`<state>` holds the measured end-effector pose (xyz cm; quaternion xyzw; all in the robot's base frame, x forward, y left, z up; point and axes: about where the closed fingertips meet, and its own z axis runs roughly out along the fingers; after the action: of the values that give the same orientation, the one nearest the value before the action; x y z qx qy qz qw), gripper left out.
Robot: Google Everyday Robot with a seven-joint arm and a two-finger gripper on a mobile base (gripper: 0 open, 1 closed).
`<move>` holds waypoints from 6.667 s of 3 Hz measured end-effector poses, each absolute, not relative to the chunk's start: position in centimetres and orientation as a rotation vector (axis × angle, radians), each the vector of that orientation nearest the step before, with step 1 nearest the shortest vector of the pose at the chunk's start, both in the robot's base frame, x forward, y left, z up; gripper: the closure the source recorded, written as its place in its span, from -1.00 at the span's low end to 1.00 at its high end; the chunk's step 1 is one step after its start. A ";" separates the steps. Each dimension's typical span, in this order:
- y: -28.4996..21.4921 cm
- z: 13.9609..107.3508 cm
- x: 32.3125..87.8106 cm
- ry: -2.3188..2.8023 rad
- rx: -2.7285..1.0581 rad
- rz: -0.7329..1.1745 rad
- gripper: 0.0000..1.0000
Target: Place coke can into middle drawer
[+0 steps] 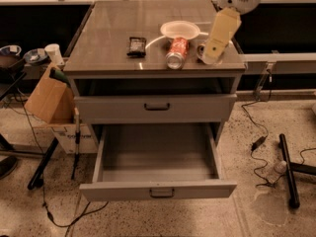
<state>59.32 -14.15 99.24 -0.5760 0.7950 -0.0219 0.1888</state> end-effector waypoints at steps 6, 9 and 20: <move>-8.2 95.6 68.1 2.462 -1.017 0.217 -1.00; -4.5 93.8 65.2 2.490 -0.656 0.406 -0.65; -11.1 89.0 64.7 2.579 -0.647 0.168 1.00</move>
Offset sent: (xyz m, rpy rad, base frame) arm 0.1270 0.0440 -0.0615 0.3347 0.1065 -0.6828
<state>64.69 -11.15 88.97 -0.2358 0.9406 0.0614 0.2364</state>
